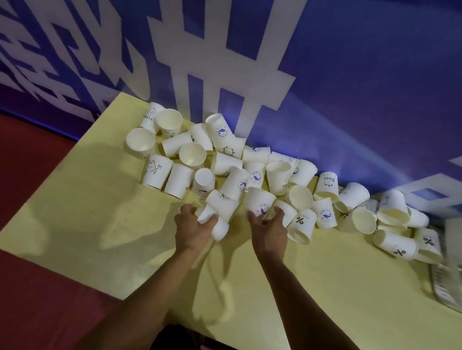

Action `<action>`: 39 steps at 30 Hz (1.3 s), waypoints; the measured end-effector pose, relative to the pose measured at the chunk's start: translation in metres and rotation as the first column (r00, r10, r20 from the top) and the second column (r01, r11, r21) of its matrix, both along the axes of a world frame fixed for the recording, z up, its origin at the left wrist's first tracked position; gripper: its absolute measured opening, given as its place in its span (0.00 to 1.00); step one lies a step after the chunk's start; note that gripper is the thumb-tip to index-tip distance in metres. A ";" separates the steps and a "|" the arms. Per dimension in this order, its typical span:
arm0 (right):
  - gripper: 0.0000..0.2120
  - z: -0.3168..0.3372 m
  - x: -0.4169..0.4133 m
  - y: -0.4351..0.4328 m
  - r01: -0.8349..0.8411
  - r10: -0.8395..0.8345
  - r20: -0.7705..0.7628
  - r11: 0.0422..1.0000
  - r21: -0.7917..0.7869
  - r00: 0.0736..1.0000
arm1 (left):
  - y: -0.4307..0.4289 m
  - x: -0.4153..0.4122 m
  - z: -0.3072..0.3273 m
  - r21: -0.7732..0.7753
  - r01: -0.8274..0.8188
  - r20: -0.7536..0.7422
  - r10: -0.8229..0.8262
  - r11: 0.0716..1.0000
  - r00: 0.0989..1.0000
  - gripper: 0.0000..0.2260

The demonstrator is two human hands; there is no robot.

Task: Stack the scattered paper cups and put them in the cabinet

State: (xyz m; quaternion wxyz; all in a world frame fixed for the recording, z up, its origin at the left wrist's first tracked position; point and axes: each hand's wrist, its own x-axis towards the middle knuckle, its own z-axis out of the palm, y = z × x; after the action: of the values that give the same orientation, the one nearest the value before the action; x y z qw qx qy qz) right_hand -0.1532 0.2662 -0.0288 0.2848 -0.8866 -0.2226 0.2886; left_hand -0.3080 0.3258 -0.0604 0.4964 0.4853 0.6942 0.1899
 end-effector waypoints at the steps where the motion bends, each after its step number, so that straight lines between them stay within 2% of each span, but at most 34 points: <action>1: 0.29 0.003 0.003 -0.005 -0.018 0.018 0.000 0.999 0.031 1.000 | -0.001 0.002 0.006 0.037 -0.006 -0.005 0.007 0.999 1.000 0.32; 4: 0.30 0.012 0.015 -0.023 -0.062 0.068 -0.036 0.989 0.137 0.997 | -0.005 0.013 0.025 0.164 -0.055 0.000 0.056 0.985 0.998 0.32; 7: 0.31 0.027 0.033 -0.045 -0.093 0.114 -0.083 0.971 0.221 0.990 | -0.012 0.030 0.041 0.248 -0.067 0.081 0.048 0.967 0.996 0.32; 12: 0.31 0.044 0.079 -0.092 -0.133 0.165 -0.084 0.944 0.301 0.983 | -0.045 0.073 0.065 0.229 0.045 0.172 -0.086 0.972 0.981 0.35; 18: 0.33 0.052 0.153 -0.165 -0.159 0.222 -0.121 0.906 0.393 0.968 | -0.112 0.140 0.080 0.247 0.209 0.172 -0.255 0.946 0.952 0.35; 23: 0.27 0.059 0.200 -0.209 -0.168 0.247 -0.169 0.908 0.383 0.954 | -0.153 0.188 0.088 0.241 0.313 0.172 -0.358 0.919 0.918 0.35; 25: 0.26 0.064 0.218 -0.222 -0.153 0.226 -0.162 0.916 0.371 0.960 | -0.156 0.212 0.087 0.240 0.411 0.174 -0.455 0.880 0.873 0.36; 31: 0.26 0.075 0.275 -0.279 0.018 0.027 -0.115 0.928 0.372 0.993 | -0.182 0.305 0.093 0.258 0.661 0.140 -0.704 0.705 0.696 0.38; 36: 0.27 0.085 0.330 -0.327 0.140 -0.109 -0.098 0.897 0.419 0.989 | -0.226 0.378 0.107 0.277 0.762 0.141 -0.809 0.585 0.570 0.39; 39: 0.26 0.086 0.371 -0.356 0.180 -0.163 -0.077 0.859 0.479 0.984 | -0.252 0.423 0.113 0.287 0.770 0.136 -0.820 0.570 0.556 0.38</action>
State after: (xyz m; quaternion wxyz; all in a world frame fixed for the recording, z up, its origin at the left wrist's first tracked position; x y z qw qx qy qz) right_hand 0.2182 -0.0903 0.0575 0.5258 -0.7983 -0.2032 0.2122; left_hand 0.1148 0.0739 0.0525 0.5630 0.7643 0.3064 0.0709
